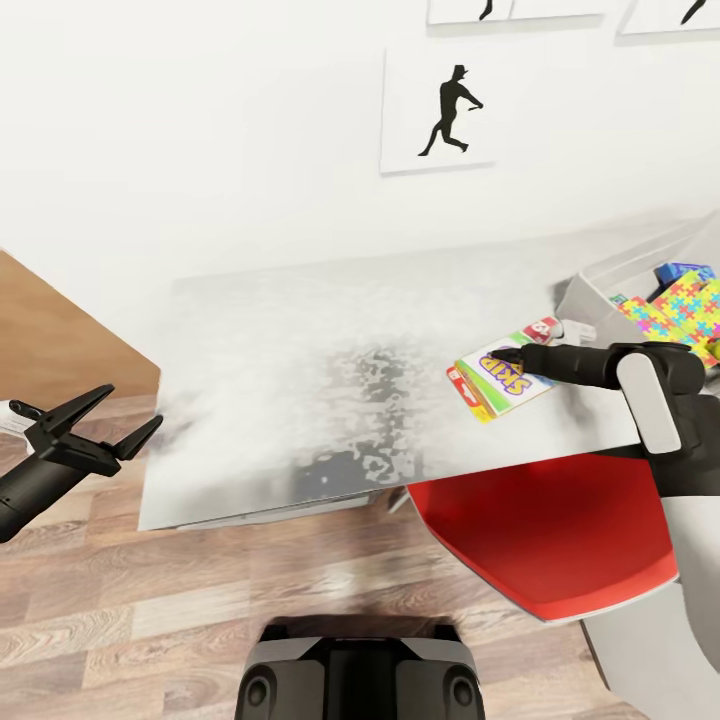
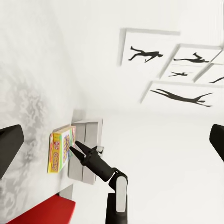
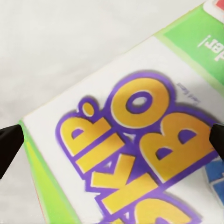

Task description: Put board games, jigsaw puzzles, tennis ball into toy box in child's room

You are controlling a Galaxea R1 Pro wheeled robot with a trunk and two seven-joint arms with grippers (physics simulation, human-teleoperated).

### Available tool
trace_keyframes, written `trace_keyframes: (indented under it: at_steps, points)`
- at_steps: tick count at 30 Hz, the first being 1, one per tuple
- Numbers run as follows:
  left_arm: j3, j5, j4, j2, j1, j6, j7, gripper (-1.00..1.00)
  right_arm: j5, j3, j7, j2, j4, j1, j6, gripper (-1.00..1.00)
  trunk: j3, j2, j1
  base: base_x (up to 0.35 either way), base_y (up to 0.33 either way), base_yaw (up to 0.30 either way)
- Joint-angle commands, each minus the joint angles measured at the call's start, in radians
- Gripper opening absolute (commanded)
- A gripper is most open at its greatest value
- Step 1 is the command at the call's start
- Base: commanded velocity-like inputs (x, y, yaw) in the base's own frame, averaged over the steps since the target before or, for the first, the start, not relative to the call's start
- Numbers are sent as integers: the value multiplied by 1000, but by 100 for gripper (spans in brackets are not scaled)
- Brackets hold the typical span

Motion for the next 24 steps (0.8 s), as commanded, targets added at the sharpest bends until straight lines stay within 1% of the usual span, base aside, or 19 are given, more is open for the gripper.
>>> trace_keyframes:
  at_steps: [1, 24]
  points:
    - [0, -9, 1, 0, -1, 3, -9, 100, -20, 7, 9, 0, 54, 0, 3, 100, -1, -1, 1, 0, 181, 0]
    - [2, -7, 1, 0, -1, 3, -11, 100, -20, 6, 28, 0, 53, -1, 3, 100, -1, -1, 1, 0, 251, 0]
